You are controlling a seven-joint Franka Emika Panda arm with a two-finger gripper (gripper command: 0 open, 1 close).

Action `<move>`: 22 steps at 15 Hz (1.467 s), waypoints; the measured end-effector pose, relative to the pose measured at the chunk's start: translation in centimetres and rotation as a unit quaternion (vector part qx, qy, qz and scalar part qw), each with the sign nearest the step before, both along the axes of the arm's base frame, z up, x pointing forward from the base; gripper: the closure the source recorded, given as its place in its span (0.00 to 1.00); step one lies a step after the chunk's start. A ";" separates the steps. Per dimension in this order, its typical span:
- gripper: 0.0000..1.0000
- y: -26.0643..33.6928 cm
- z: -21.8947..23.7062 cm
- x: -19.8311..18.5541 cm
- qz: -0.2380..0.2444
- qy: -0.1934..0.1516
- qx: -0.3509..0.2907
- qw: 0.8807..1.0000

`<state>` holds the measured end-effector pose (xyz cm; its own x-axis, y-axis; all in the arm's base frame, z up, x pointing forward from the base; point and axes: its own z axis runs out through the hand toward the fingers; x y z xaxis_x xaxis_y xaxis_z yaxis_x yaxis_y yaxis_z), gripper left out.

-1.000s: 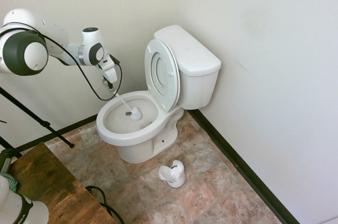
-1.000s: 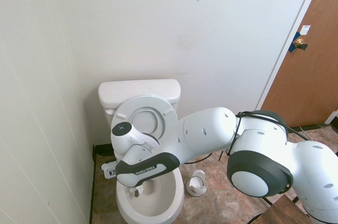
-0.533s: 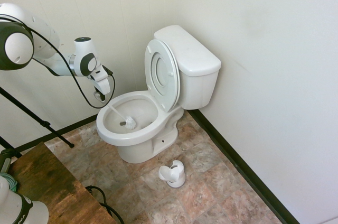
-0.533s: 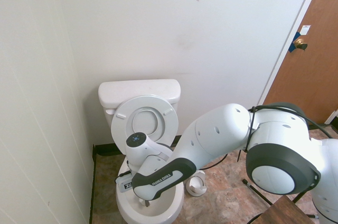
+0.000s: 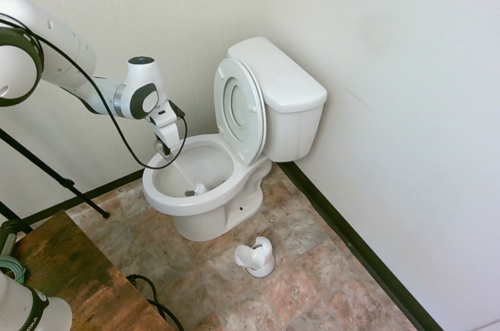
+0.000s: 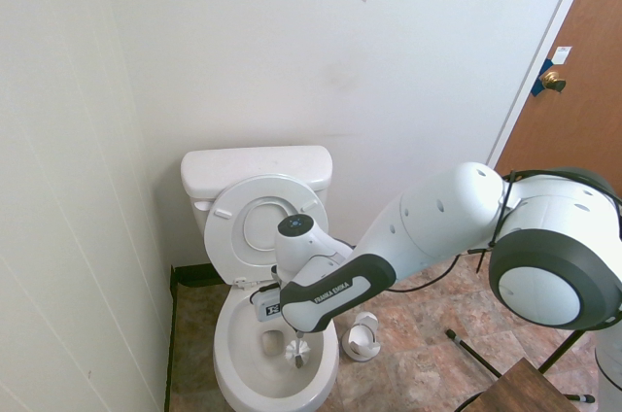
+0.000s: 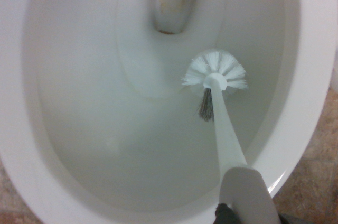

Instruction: Clean the toilet

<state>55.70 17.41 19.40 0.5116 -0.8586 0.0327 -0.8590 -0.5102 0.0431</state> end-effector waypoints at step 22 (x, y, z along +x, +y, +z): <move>1.00 4.3 3.0 14.5 -0.024 -0.084 -0.006 0.996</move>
